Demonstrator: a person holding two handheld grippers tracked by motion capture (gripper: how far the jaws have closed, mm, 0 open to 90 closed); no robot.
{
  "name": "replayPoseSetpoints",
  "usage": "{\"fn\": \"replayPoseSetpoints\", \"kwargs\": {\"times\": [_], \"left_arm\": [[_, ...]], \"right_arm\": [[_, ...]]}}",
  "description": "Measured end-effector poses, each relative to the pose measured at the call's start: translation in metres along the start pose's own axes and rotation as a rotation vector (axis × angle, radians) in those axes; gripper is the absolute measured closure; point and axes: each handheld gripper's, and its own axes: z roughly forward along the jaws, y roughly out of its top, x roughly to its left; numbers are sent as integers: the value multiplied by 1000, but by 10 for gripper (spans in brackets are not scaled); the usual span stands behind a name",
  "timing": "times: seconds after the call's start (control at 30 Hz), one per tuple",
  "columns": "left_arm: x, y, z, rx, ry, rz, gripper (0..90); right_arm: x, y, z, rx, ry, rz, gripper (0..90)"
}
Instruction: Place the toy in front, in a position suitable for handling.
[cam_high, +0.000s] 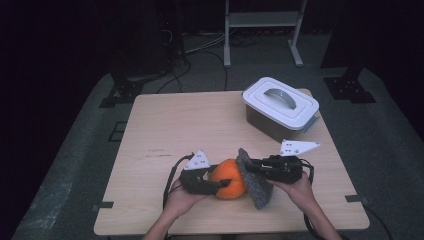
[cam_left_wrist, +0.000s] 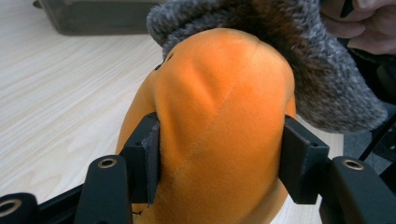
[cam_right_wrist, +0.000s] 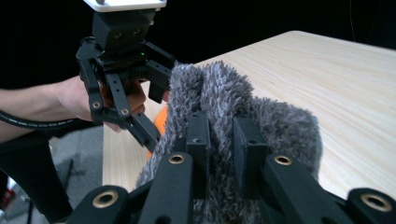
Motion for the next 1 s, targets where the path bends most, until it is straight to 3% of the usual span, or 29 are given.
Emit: {"fn": "replayPoseSetpoints", "kwargs": {"times": [0.07,0.17,0.27,0.37,0.47,0.53,0.67,0.87,0.93,1.0], "left_arm": [[-1,-1,1,0,-2,16,382],[2,-5,1,-5,-31,41,325],[5,-3,1,-5,-49,86,232],[10,-5,4,-35,-79,133,153],[18,-9,8,-43,-122,103,84],[21,-12,8,-37,-151,80,139],[15,-6,0,-15,-101,90,347],[4,6,0,29,-32,35,376],[2,6,1,10,-31,10,376],[3,4,1,10,-20,3,373]], "right_arm": [[2,-1,6,46,-20,-29,776],[-6,-10,7,60,-12,6,770],[-11,-15,4,102,-34,2,769],[-15,-20,4,106,-18,20,768],[-15,-20,5,111,-14,21,767],[-16,-21,7,109,-10,21,767],[-10,-14,5,96,-10,12,768],[4,4,1,0,32,-23,768],[9,8,6,20,23,-57,767],[8,2,11,37,7,-53,767]]}}
